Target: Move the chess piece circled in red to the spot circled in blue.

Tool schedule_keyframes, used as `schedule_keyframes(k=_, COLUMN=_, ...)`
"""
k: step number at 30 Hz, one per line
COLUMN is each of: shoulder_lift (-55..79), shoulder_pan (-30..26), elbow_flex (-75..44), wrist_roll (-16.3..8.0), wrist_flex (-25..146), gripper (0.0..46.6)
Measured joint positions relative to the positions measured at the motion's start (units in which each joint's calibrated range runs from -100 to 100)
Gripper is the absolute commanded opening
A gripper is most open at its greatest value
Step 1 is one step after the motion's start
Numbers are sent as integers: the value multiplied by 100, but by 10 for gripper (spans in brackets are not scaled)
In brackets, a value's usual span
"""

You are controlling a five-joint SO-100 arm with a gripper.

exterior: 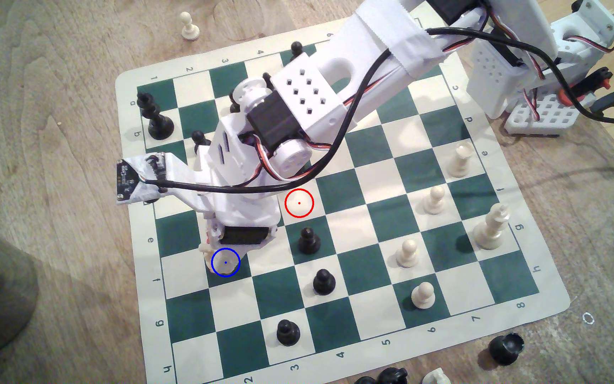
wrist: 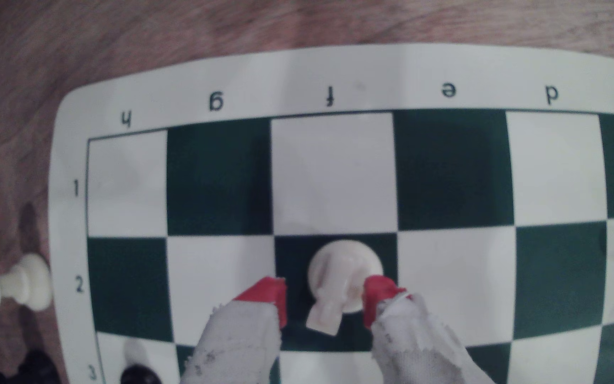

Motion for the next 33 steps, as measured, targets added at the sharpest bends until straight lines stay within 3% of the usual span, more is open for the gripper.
schedule_keyframes(k=11, shoulder_lift=-84, shoulder_pan=-243, elbow_flex=108, wrist_roll=-29, wrist_flex=661, gripper=184)
schedule_keyframes(k=18, shoulder_lift=-955, shoulder_pan=-302, elbow_flex=931, wrist_roll=-49, wrist_flex=701, gripper=165)
schedule_keyframes(k=24, shoulder_lift=-2271, shoulder_pan=-332, elbow_flex=2169, wrist_roll=-49, wrist_flex=701, gripper=175)
schedule_keyframes(k=33, shoulder_lift=-5295, shoulder_pan=-103, elbow_flex=4790, wrist_roll=-24, wrist_flex=948, gripper=178)
